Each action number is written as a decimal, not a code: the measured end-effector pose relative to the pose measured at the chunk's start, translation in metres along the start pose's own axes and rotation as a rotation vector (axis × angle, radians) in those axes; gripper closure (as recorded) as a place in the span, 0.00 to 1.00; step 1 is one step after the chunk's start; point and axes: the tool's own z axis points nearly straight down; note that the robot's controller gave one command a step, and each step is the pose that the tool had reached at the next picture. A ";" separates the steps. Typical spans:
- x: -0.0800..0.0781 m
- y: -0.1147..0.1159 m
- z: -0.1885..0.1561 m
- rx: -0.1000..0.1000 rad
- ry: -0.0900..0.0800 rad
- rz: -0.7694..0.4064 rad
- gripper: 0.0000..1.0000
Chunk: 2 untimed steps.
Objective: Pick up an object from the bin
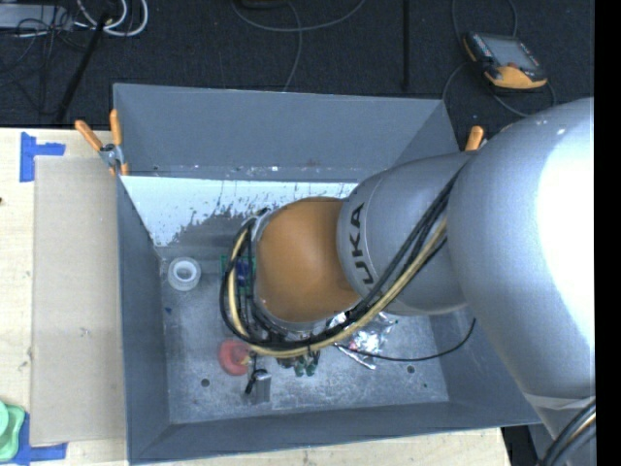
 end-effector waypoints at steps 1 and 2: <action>-0.003 0.002 -0.004 -0.004 -0.008 0.002 1.00; 0.006 0.015 -0.103 -0.004 -0.016 -0.010 1.00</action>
Offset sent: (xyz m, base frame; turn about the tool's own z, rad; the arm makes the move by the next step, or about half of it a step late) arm 0.0000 0.0000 0.0000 0.0000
